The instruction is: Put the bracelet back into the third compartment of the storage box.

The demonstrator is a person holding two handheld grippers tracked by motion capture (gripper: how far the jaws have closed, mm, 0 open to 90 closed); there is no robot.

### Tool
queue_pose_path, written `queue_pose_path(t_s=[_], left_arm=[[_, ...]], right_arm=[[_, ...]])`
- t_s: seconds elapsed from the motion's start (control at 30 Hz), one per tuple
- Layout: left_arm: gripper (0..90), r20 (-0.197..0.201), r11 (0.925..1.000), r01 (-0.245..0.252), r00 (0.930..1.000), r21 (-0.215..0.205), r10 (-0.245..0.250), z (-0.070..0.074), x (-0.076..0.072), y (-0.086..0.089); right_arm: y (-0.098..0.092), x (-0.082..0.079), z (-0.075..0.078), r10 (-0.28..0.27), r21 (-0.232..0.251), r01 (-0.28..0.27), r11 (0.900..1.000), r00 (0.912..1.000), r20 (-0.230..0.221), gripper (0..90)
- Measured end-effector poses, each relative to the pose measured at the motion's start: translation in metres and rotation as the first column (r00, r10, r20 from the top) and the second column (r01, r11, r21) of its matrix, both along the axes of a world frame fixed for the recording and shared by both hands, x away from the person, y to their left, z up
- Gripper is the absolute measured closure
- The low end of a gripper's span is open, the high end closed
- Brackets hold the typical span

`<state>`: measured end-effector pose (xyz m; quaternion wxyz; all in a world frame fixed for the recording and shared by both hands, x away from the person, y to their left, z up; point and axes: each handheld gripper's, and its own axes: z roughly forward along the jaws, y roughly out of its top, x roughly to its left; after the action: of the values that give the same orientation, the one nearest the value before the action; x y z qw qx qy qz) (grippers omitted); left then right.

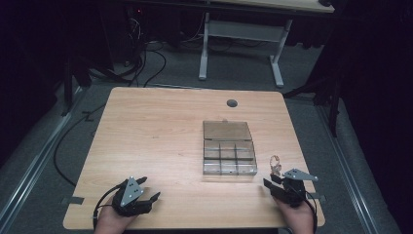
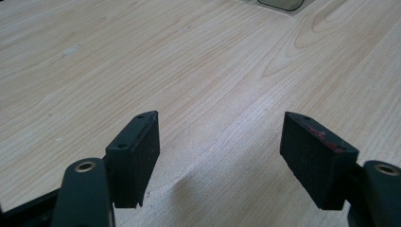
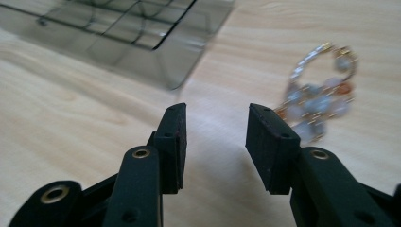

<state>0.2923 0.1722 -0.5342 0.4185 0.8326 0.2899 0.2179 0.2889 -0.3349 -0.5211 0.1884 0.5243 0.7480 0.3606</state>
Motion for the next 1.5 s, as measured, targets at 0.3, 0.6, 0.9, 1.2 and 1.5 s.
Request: queue_pose_path(t_s=[0.3,0.6,0.9,1.2,1.5], left_arm=[[30.1,0.006,1.0,-0.001,1.0,0.008,0.001,0.0,0.0,-0.001],[30.1,0.002,1.0,-0.004,1.0,0.004,0.004,0.0,0.0,-0.001],[30.1,0.008,1.0,0.004,1.0,0.002,-0.004,0.0,-0.001,0.0],[30.1,0.008,0.9999,0.012,0.9999,-0.005,-0.012,0.0,-0.001,0.0],[30.0,0.01,0.9999,0.015,0.9998,-0.008,-0.015,0.0,-0.002,0.001]], right_arm=[[-0.002,-0.003,-0.006,0.006,-0.026,-0.006,1.0,1.0,0.0,58.8],[-0.007,-0.005,0.005,-0.018,-0.032,0.019,0.999,0.9991,0.038,60.3],[-0.024,0.017,0.028,-0.053,-0.045,0.054,0.998,0.9984,0.019,64.9],[-0.025,0.06,0.032,-0.047,-0.093,0.04,0.995,0.996,-0.076,65.2],[-0.022,0.083,0.016,-0.069,-0.132,0.049,0.99,0.9862,-0.151,69.7]])
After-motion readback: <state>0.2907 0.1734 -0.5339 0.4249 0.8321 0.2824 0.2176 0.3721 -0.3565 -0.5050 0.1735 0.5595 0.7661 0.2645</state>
